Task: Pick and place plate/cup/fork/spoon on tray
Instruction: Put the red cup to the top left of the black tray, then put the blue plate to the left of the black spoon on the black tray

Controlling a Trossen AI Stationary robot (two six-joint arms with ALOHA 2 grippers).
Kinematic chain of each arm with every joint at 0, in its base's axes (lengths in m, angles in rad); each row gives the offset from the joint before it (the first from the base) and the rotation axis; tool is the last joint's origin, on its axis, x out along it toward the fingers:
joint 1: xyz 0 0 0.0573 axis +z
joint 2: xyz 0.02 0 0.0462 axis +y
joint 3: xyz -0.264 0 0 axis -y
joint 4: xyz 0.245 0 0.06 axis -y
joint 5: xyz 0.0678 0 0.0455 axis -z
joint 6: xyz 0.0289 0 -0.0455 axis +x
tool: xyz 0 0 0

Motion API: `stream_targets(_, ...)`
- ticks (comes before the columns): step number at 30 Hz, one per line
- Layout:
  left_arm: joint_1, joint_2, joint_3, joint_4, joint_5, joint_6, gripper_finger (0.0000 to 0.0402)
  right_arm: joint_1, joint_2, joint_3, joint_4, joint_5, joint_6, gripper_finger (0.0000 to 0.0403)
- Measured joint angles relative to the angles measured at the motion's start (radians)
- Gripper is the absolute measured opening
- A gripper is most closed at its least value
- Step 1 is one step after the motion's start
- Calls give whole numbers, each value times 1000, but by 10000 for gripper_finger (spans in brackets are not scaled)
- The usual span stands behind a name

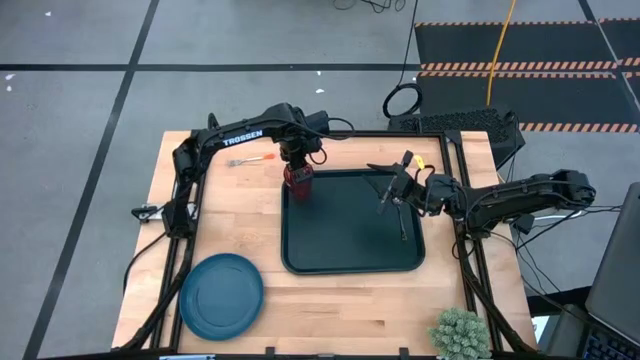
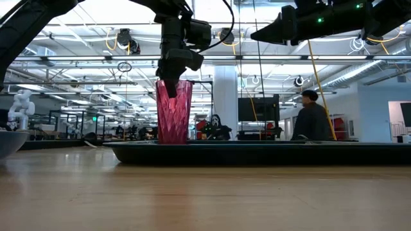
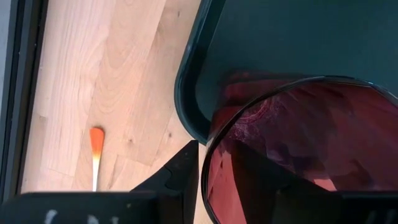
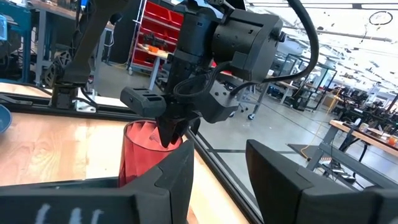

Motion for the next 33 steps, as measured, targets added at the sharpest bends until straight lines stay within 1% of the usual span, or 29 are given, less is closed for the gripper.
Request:
stream_targets(10,-5,-19,0,-12,1,5,99,0,0,0,-9,0,0,141)
stream_targets(15,-7,-48,0,-23,1,11,99,0,0,0,-13,2,-2,141)
stream_targets(19,-7,-78,0,-26,1,17,99,0,0,0,-18,26,-3,141)
stream_targets(27,-13,-200,0,11,1,39,99,-1,0,0,-22,27,-7,141)
stream_targets(31,-27,-280,0,4,1,31,99,-1,0,0,-26,27,-6,141)
stream_targets(33,-40,-320,0,-25,2,21,99,-1,0,0,-30,27,-4,141)
